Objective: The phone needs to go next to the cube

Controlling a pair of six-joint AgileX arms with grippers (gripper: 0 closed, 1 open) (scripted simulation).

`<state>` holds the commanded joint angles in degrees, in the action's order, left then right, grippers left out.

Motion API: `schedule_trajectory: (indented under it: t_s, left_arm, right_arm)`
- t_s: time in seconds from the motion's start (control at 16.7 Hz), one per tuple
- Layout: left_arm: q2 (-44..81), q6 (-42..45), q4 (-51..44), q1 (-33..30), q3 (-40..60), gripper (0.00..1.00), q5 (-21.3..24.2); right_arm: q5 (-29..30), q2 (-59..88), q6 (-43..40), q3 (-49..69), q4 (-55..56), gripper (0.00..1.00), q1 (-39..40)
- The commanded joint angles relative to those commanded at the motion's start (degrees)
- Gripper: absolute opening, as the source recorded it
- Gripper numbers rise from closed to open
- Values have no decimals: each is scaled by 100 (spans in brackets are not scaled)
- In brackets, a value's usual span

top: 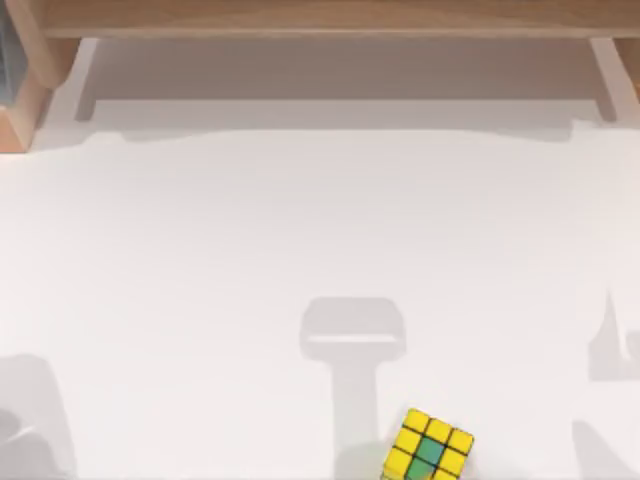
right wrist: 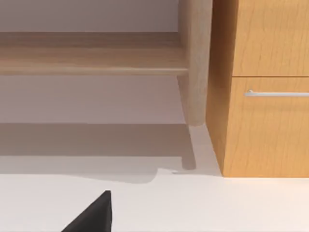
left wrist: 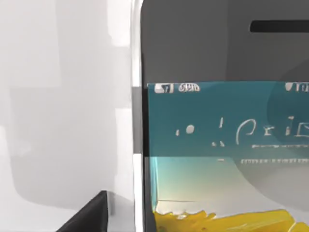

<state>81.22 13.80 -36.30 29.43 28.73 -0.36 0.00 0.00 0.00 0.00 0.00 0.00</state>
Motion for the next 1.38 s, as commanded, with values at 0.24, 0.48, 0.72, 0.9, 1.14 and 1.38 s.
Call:
schedule_trajectory:
  t_s: [0.24,0.48,0.72,0.9,1.14,1.38]
  left_arm:
    - [0,0,0,0,0,0,0]
    - [0,0,0,0,0,0,0]
    - [-188,12,-214,-6,137,0,95]
    - [-292,14,-447,-9,239,0,96]
    - [-516,2,-837,-10,432,0,96]
    - [-493,12,-823,-9,415,0,93]
  right_arm:
    - [0,0,0,0,0,100,0]
    - [0,0,0,0,0,100,0]
    - [0,0,0,0,0,100,0]
    - [0,0,0,0,0,100,0]
    - [0,0,0,0,0,100,0]
    - [0,0,0,0,0,100,0]
